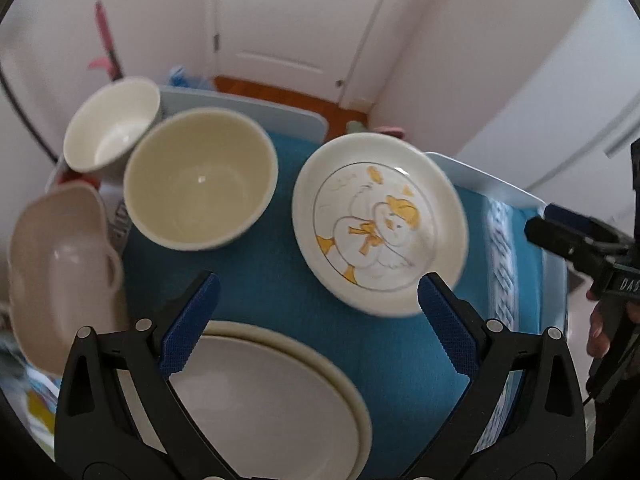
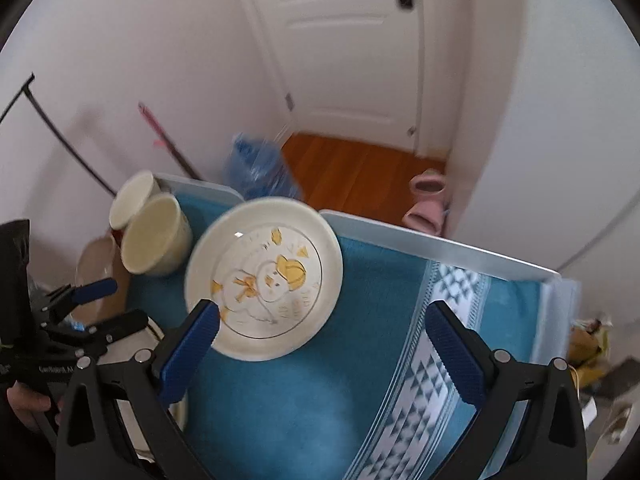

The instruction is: Organize plates and bowls

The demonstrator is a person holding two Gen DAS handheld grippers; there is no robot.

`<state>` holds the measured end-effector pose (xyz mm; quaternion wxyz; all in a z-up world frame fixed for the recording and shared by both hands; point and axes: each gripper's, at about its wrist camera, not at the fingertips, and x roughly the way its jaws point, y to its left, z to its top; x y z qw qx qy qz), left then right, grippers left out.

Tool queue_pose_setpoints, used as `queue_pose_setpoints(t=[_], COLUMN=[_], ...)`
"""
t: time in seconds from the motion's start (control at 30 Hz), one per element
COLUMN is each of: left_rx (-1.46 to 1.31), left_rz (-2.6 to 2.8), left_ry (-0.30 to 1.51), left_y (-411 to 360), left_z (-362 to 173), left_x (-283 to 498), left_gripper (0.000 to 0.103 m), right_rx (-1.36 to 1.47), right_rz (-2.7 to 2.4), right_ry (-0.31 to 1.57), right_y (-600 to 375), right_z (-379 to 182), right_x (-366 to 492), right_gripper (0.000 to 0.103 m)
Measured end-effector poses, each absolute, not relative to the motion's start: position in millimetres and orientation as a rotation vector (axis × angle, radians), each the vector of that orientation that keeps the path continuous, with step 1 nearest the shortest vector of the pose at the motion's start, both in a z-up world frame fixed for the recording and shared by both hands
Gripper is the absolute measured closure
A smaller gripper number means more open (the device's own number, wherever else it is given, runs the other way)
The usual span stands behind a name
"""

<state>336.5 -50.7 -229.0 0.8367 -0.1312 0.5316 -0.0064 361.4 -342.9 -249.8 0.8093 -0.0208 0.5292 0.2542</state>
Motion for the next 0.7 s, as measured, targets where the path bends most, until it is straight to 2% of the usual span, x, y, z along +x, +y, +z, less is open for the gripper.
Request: queue_pose_setpoints(t=[0.03,0.13,0.2,0.3,0.43,0.47,0.57,0.63,0.7], left_rx=[-0.29,-0.316,-0.325,-0.346,-0.332,-0.335,-0.353,-0.359,-0.366], left_rz=[0.007,0.055,0.082,0.102,0.121,0.123,0.128,0.126,0.119], left_ry=[1.125,1.125,1.139,1.165,1.18,1.181,1.188,1.193,1.204], left_y=[-51.7,-55.5,-58.2,-61.8,-65.8,-65.8,-64.3,-64.3,-65.3], left_z=[-233.3,-245.6,-255.7,-269.4,-281.1,-282.9,-288.3,-291.6,-296.2], left_x=[339.0,347.0,352.4,357.1,359.9,360.2,360.9,361.9,363.2], left_gripper=[0.005,0.009,0.02,0.035,0.047,0.05,0.053,0.059,0.071], right_rx=[-0.05,-0.077,-0.093,-0.089,-0.082,-0.079,-0.076,-0.082,-0.086], right_rz=[0.573,0.665,0.707,0.765,0.817,0.826,0.842,0.848,0.851], right_ry=[1.148,1.183,1.201,1.225,1.224,1.226,1.231,1.223,1.214], right_y=[-342.6,-338.5,-334.1,-328.7,-322.5,-320.7,-316.6,-315.2,-315.9], right_z=[-259.8,-282.4,-294.3,-310.9,-323.1,-325.7,-329.7,-330.7,-332.0], right_x=[368.8,387.7,395.2,405.3,408.6,409.3,413.0,413.8,414.7], right_gripper=[0.001,0.012,0.03,0.042,0.052,0.057,0.07,0.071,0.076])
